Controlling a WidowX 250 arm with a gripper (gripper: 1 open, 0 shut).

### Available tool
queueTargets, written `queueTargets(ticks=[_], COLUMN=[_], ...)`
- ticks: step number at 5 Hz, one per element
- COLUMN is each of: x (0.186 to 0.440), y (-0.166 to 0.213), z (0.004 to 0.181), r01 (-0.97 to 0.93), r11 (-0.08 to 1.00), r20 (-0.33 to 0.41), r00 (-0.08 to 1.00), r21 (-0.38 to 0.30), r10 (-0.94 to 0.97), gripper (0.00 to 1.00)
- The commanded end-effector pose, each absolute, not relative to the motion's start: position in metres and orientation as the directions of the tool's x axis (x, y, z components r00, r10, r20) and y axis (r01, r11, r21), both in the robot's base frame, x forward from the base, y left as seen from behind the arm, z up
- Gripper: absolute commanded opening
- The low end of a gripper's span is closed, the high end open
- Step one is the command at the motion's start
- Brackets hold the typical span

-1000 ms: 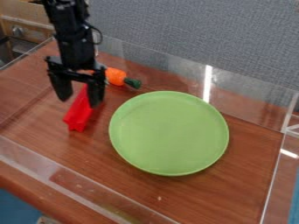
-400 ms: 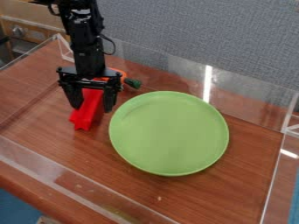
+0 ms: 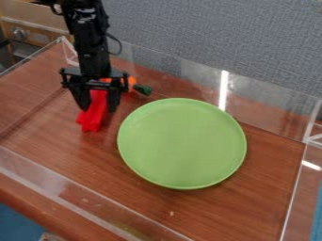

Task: Put the red object on the right side

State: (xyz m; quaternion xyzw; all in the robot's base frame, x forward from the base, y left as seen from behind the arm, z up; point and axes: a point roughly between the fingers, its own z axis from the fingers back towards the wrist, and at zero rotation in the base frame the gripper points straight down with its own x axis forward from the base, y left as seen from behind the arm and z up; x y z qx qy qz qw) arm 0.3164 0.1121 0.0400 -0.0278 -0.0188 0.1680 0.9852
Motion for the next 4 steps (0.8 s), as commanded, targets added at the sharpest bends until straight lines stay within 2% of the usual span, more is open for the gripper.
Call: queueTargets(ticks=[1,2,3,4], x=[0.312,0.306,0.301,0.296], y=[0.126,0.130,0.127,0.124], z=[0.010,0.007,0.014,0.020], r01=[-0.314,-0.307,-0.311,-0.321], r11=[0.948,0.951,0.950,0.946], r20=[-0.010,-0.026,-0.032,-0.041], r00=[0.949,0.952,0.950,0.947], r21=[-0.050,-0.031,-0.035,-0.037], r10=[0.314,0.306,0.310,0.320], gripper=[0.00,1.00,0.00,1.00])
